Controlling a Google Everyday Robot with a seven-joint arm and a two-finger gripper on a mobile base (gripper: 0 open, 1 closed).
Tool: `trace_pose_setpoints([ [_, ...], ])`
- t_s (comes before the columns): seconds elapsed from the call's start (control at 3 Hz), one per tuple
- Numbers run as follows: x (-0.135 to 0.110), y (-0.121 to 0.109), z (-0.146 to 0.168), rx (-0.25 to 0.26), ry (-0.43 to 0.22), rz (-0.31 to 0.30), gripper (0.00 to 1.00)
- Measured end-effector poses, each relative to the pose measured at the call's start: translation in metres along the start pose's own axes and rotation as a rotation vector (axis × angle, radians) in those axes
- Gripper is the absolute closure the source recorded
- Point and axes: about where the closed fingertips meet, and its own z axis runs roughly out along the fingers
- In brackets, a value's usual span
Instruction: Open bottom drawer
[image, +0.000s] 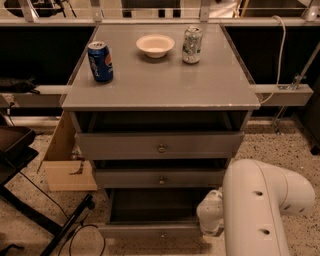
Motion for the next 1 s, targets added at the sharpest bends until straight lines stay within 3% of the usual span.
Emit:
trace_pose_setpoints([
  [0.33,0.0,0.0,0.0,0.0,0.0,0.0,0.04],
  [1.0,0.0,0.0,0.0,0.0,0.0,0.0,0.0],
])
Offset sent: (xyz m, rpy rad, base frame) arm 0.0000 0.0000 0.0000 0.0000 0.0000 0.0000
